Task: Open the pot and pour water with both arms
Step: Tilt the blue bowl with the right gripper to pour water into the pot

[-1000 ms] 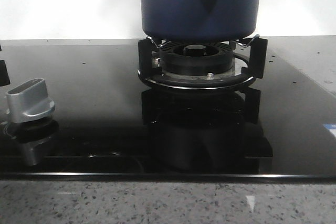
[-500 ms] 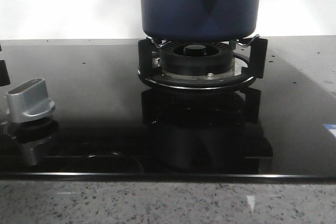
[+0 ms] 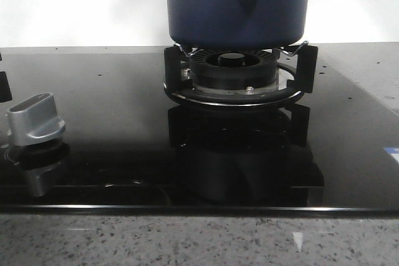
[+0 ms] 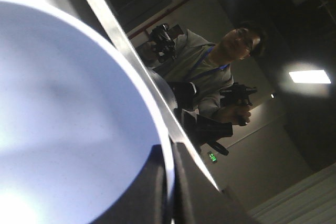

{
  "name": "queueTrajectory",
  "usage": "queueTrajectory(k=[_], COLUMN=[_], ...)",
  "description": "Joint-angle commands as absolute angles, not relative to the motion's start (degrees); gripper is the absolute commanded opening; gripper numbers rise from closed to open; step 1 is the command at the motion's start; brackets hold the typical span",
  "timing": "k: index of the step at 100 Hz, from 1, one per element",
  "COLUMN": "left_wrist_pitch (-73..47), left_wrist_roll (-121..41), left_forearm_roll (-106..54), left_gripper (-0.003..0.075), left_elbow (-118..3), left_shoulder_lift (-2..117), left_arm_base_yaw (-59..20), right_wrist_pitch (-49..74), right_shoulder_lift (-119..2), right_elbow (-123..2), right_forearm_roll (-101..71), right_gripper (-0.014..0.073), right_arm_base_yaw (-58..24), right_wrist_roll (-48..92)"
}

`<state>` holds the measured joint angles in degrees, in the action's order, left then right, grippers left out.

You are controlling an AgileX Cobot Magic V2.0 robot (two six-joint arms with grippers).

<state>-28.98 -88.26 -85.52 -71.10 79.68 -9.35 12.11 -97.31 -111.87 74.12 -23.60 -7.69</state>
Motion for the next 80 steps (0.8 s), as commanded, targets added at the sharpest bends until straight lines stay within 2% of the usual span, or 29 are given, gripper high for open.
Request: queueTrajectory(k=[1, 35, 62, 80], left_wrist_pitch=[-29.2, -29.8, -32.6, -33.6], left_wrist_roll=[-87.9, -87.9, -87.9, -87.9], left_forearm_roll=[-89.3, -89.5, -91.4, -92.9], left_gripper=[0.0316, 0.0316, 0.0316, 0.0316], left_elbow=[-73.1, -73.1, -73.1, -73.1], left_shoulder_lift=[77.3, 77.3, 77.3, 77.3], left_arm_base_yaw=[-9.2, -9.2, -9.2, -10.7], right_wrist_pitch=[12.5, 41.4, 52.5, 61.0], right_shoulder_lift=[-94.1, -94.1, -93.4, -90.2], right_elbow=[-113.9, -113.9, -113.9, -113.9], right_forearm_roll=[72.6, 41.7, 26.6, 22.4], right_gripper=[-0.0047, -0.0047, -0.0047, -0.0047], right_arm_base_yaw=[-23.6, -23.6, -23.5, -18.6], right_wrist_roll=[-9.3, -12.1, -12.1, -13.8])
